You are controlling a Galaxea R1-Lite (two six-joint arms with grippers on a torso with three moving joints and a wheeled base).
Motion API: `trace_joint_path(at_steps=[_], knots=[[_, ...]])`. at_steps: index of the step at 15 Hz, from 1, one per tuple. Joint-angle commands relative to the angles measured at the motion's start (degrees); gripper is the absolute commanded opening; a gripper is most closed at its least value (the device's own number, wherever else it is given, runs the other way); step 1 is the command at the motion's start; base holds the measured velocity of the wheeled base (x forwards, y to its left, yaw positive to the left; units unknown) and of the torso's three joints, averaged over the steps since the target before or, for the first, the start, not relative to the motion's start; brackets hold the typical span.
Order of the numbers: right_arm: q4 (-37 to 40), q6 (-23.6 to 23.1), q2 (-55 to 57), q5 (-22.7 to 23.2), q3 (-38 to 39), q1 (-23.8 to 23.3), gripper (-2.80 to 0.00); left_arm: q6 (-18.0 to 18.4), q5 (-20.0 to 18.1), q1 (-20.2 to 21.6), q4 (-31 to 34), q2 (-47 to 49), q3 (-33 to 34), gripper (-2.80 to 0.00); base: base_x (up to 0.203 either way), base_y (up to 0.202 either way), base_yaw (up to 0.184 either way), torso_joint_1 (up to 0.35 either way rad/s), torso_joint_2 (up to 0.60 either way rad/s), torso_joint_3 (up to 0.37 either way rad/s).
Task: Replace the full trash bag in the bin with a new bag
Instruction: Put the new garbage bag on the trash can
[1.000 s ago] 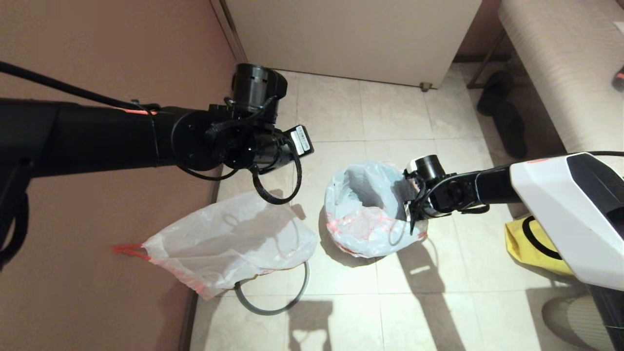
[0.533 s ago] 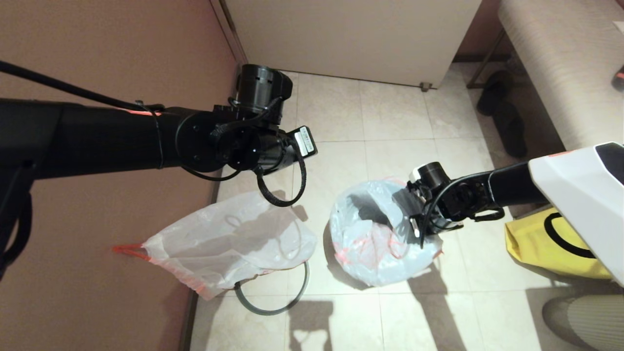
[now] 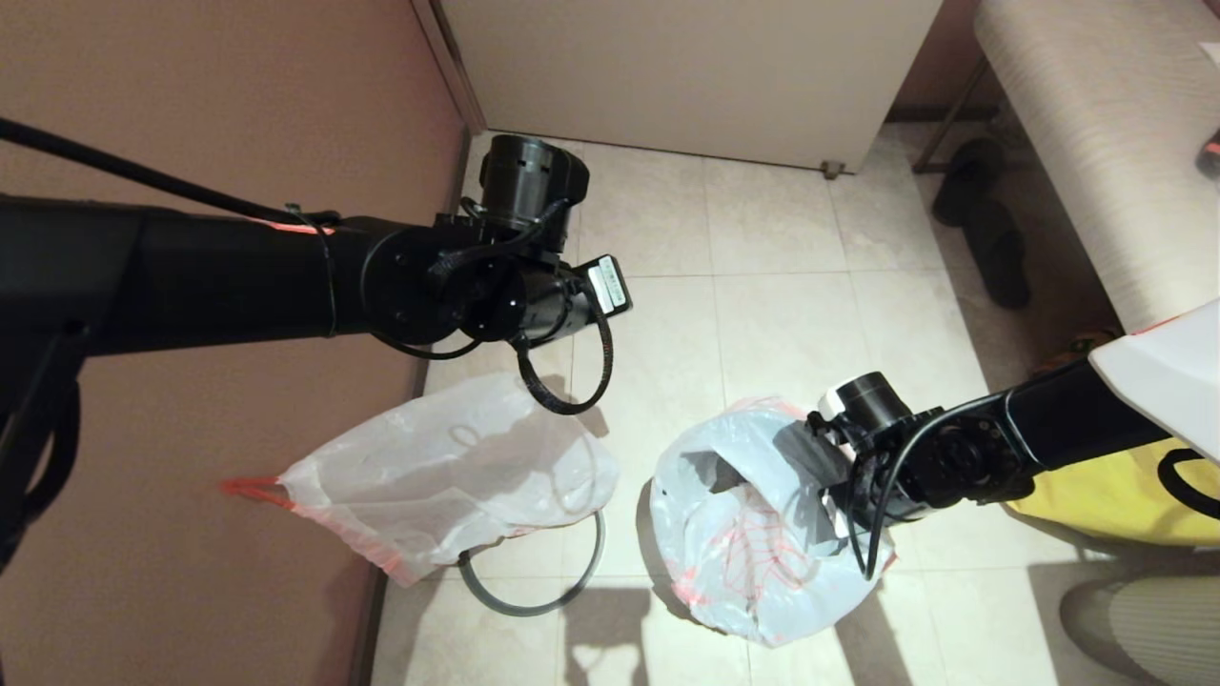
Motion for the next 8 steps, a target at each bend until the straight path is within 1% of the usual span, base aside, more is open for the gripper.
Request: trace_joint_path(at_steps=[1, 2, 5, 8], knots=[[-0.1, 0.1, -1.0, 0.1, 0.8, 0.3, 0.00, -0.2, 0.1, -0.2, 0.0, 0.5, 0.0, -2.80, 0.000, 0.000, 0.000, 0.000, 0.00, 0.000], [-0.1, 0.1, -1.1, 0.2, 0.8, 0.3, 0.00, -0.2, 0.1, -0.2, 0.0, 0.5, 0.0, -2.80, 0.000, 0.000, 0.000, 0.000, 0.00, 0.000], [-0.1, 0.0, -4.9, 4.4, 2.2, 0.1, 0.00, -0.2, 0.1, -0.6, 0.0, 0.6, 0.2, -2.80, 0.000, 0.000, 0.000, 0.000, 0.00, 0.000], [-0.5, -0.2, -8.8, 5.0, 6.8, 0.3, 0.00, -0.2, 0.2, -1.0, 0.0, 0.8, 0.2, -2.80, 0.000, 0.000, 0.000, 0.000, 0.00, 0.000]])
